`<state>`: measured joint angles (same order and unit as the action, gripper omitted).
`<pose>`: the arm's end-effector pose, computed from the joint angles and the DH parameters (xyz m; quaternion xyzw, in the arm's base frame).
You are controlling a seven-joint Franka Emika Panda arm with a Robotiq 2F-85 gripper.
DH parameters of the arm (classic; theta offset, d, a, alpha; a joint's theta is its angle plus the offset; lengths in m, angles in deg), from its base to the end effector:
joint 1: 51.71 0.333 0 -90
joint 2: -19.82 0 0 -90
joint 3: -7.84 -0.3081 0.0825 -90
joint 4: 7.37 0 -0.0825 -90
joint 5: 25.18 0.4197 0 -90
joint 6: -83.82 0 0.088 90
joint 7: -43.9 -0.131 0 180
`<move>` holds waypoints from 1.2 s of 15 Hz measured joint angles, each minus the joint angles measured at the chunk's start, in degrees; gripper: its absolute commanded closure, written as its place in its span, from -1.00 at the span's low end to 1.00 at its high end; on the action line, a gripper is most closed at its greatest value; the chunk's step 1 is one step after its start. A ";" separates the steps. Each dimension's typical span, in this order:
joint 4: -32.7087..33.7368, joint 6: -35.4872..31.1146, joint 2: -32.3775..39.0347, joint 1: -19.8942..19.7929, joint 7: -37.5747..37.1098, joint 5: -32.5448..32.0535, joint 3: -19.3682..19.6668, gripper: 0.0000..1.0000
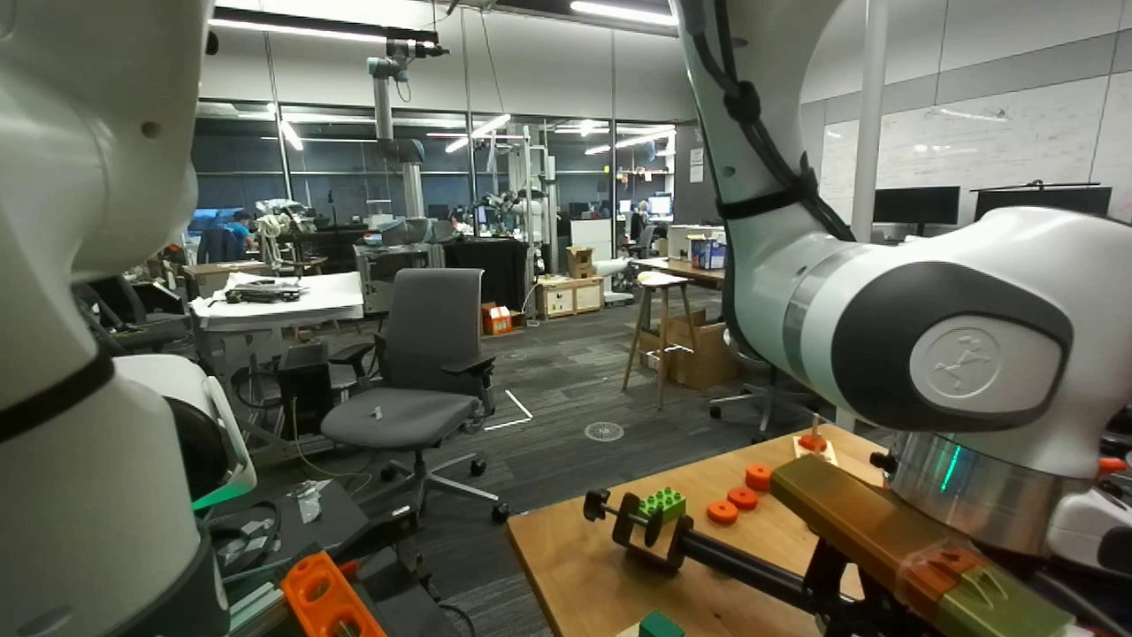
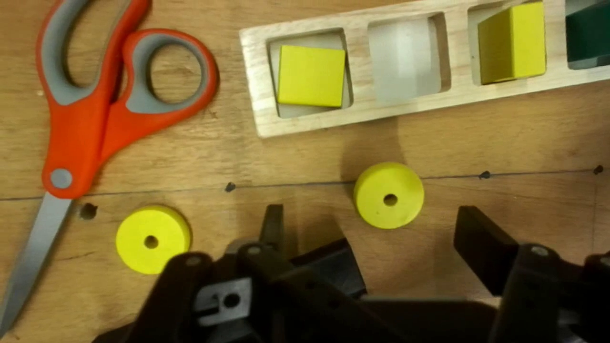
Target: Pick up the yellow object from the wooden object and put it on the table
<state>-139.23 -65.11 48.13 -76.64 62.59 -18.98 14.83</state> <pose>0.4197 -0.2729 0.0547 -0.9828 0.1586 0.0883 0.0350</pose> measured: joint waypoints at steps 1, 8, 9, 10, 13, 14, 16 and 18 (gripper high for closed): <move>-0.03 0.00 0.01 -0.16 0.15 0.07 -0.07 -1.00; -0.71 1.28 -3.08 2.05 -1.77 -1.54 1.18 -1.00; -1.27 2.29 -5.03 3.20 -3.03 -2.40 1.73 -1.00; -2.03 3.74 -7.58 4.58 -4.65 -3.49 2.36 -1.00; -4.60 9.10 -16.27 8.31 -9.59 -6.92 3.69 -1.00; -5.45 11.53 -19.37 9.30 -11.17 -8.08 3.80 -1.00; -7.16 16.95 -25.57 11.08 -14.01 -10.30 3.75 -1.00; -9.04 22.49 -31.95 12.45 -15.27 -11.59 3.27 -1.00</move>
<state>-148.27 -42.62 16.18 -64.19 47.32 -30.57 18.10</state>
